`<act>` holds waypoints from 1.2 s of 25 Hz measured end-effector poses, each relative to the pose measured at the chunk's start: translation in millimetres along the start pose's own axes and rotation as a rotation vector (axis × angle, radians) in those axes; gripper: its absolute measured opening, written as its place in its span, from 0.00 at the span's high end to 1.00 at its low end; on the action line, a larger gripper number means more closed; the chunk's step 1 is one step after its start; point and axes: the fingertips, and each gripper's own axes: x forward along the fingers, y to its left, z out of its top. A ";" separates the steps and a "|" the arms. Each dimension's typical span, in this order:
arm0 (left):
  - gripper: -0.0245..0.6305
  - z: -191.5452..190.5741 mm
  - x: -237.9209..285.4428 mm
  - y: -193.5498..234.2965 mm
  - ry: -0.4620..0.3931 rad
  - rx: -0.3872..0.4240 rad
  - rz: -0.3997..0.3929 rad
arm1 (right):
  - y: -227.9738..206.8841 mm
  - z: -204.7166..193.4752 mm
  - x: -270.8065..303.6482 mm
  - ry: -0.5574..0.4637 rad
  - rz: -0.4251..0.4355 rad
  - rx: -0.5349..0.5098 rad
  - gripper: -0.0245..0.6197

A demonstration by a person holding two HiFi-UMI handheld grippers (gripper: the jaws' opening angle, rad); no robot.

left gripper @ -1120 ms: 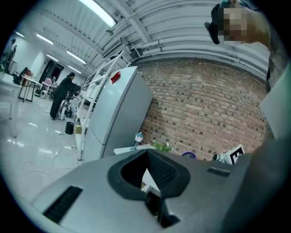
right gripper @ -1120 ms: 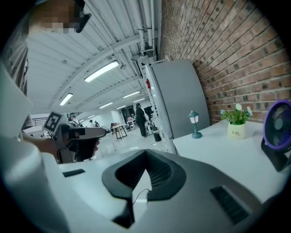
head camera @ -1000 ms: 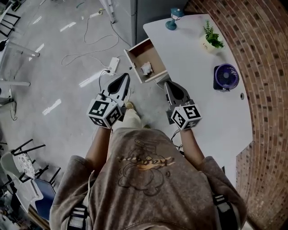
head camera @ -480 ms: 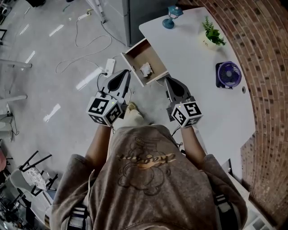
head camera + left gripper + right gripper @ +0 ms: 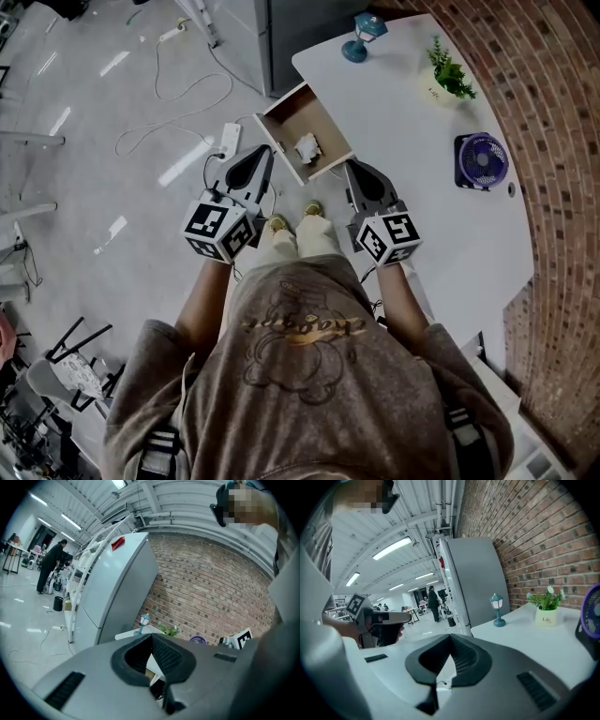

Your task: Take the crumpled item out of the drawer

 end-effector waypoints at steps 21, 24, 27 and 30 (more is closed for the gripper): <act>0.95 -58.8 54.5 26.9 0.079 0.004 -0.008 | -48.7 -47.9 37.6 0.036 -0.021 -0.005 0.97; 0.95 -71.6 66.9 31.6 0.090 0.001 -0.018 | -54.9 -56.9 44.7 0.027 -0.032 0.014 0.97; 0.95 -82.8 77.3 36.1 0.097 0.005 -0.027 | -60.2 -64.4 49.2 0.016 -0.044 0.021 0.97; 0.95 -95.3 85.0 42.8 0.102 0.000 -0.029 | -65.9 -74.4 53.2 0.014 -0.052 0.016 0.97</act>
